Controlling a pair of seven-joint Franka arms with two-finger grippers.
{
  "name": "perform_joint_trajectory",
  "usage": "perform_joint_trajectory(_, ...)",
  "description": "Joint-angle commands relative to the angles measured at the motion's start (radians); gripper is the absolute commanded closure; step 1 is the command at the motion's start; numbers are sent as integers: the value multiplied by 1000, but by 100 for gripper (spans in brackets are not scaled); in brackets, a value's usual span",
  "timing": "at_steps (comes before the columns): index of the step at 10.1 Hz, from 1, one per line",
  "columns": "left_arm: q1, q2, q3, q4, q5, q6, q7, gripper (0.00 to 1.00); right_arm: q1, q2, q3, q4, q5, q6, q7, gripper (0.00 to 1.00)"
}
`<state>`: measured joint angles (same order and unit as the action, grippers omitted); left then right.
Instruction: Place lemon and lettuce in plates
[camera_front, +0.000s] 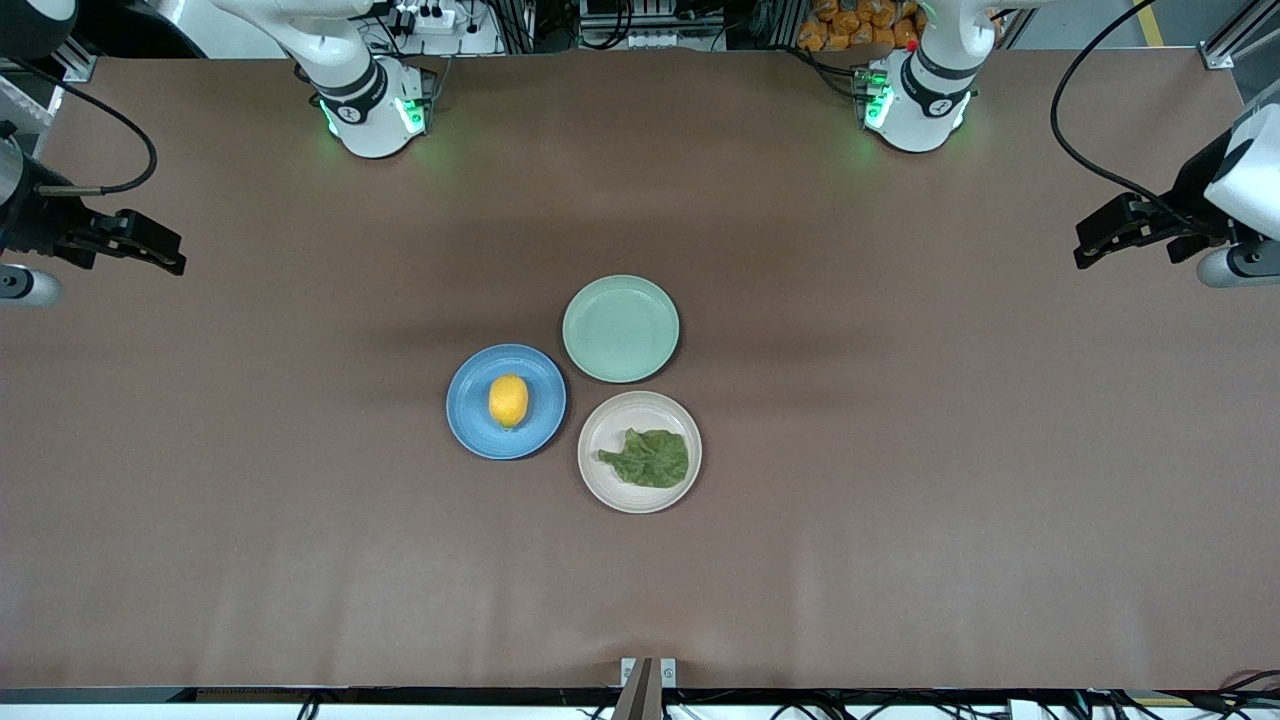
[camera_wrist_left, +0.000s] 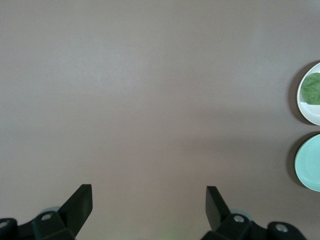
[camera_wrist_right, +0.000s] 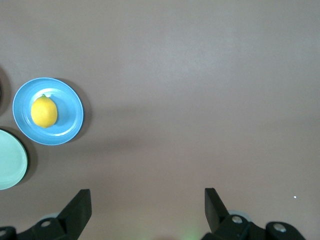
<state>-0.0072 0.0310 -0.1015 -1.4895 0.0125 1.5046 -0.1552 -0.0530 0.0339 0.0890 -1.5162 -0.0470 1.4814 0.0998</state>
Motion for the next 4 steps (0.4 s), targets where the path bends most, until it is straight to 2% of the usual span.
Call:
perform_joint_trajectory(1, 6, -10, -10, 6, 0, -18, 25, 0, -18, -38, 17, -36, -16, 37, 4, 0)
perform_joint_trajectory(4, 4, -8, -9, 6, -2, -18, 28, 0, -14, -42, 20, -36, -5, 28, -6, 0)
